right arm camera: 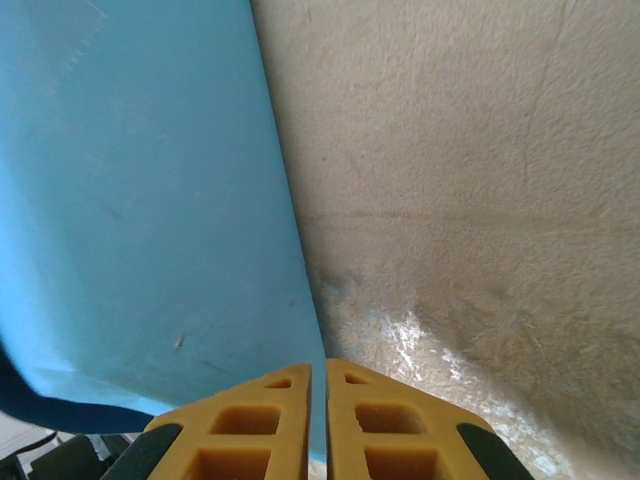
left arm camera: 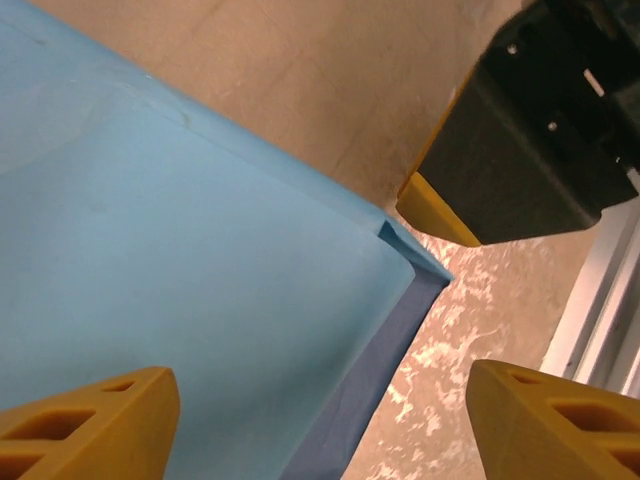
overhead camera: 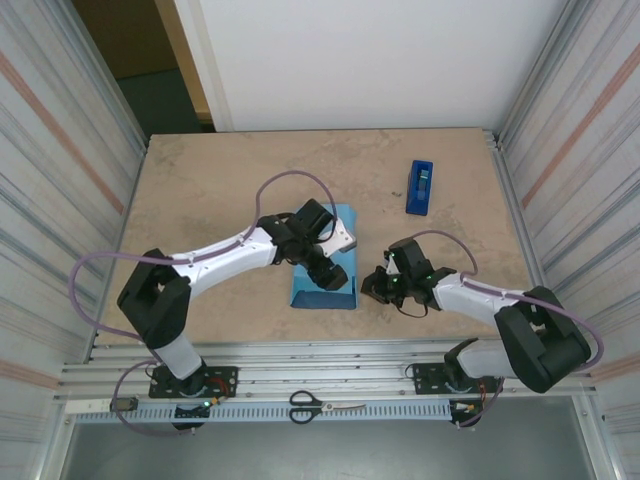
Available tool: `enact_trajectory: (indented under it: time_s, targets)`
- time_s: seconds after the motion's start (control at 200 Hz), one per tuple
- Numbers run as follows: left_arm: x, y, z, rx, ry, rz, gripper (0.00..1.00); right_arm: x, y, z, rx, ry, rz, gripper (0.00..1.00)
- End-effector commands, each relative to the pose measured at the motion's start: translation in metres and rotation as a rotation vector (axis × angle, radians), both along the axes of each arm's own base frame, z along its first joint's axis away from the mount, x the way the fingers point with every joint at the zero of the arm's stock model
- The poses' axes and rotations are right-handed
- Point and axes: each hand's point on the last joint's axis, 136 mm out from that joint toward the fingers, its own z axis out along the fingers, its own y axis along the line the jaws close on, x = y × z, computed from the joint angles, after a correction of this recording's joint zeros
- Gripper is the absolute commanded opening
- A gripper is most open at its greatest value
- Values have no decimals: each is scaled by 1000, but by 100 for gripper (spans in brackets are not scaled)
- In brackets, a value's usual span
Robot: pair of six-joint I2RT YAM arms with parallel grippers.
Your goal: Wrap the gift box in paper
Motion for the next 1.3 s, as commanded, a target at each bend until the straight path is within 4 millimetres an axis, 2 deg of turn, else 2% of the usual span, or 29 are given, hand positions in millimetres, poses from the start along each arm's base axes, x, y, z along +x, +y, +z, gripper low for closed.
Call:
enact_trajectory:
  time_s: [0.0, 0.261, 0.551, 0.857, 1.047, 1.298]
  targets:
    - [3, 9, -2, 110, -128, -66, 78, 4, 9, 4, 12, -12, 21, 13]
    - [11, 18, -17, 258, -269, -83, 81, 8, 15, 4, 21, -12, 27, 13]
    - [19, 35, -35, 351, -325, -24, 80, 10, 15, 6, 39, -16, 19, 12]
    - [22, 38, -44, 354, -321, 37, 73, 11, 16, 6, 46, -12, 17, 12]
    - [20, 41, -57, 383, -312, 69, 71, 14, 16, 9, 65, -16, 9, 11]
    - [17, 44, -67, 397, -295, 96, 67, 19, 29, 11, 128, -12, 8, 5]
